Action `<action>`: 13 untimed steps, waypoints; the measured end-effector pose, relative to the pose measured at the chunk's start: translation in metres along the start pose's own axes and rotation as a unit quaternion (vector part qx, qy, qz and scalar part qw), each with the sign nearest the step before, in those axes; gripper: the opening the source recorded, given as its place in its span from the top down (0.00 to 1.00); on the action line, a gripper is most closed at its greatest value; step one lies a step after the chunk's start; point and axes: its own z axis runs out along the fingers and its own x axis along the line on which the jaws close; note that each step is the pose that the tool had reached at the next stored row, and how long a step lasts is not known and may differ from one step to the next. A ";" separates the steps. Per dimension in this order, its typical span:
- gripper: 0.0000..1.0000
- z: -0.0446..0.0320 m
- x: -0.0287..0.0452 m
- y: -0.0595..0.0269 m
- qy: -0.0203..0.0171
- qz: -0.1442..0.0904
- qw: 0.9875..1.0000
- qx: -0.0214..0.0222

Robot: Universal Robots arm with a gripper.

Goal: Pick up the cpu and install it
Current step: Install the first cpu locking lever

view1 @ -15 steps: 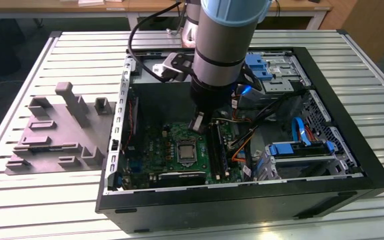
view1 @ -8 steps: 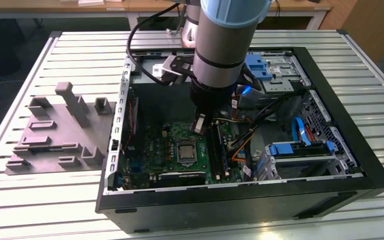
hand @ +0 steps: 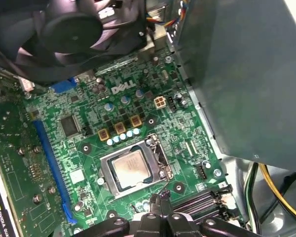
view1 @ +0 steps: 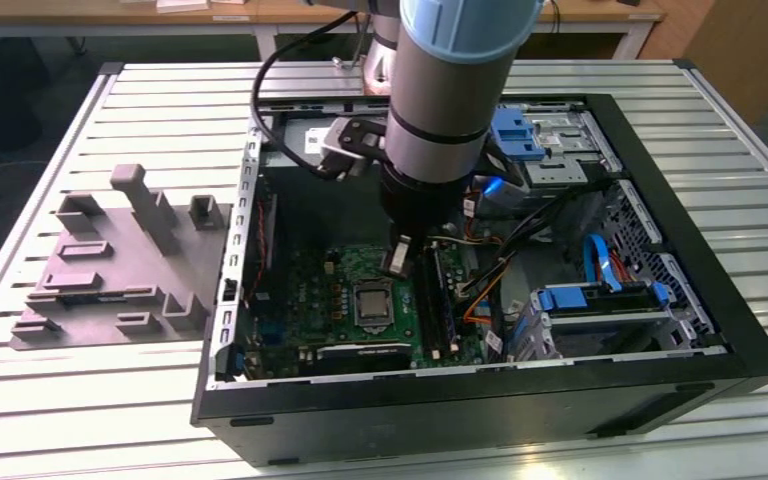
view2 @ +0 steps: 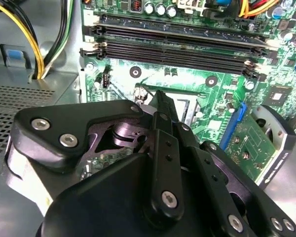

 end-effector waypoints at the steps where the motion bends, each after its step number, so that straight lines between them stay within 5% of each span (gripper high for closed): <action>1: 0.89 0.0005 0.0001 -0.0001 0.000 -0.003 1.000 0.000; 9: 0.89 0.0030 0.0019 -0.0007 0.004 -0.032 0.999 0.000; 13: 0.89 0.0038 0.0024 -0.0007 0.010 -0.039 0.999 0.002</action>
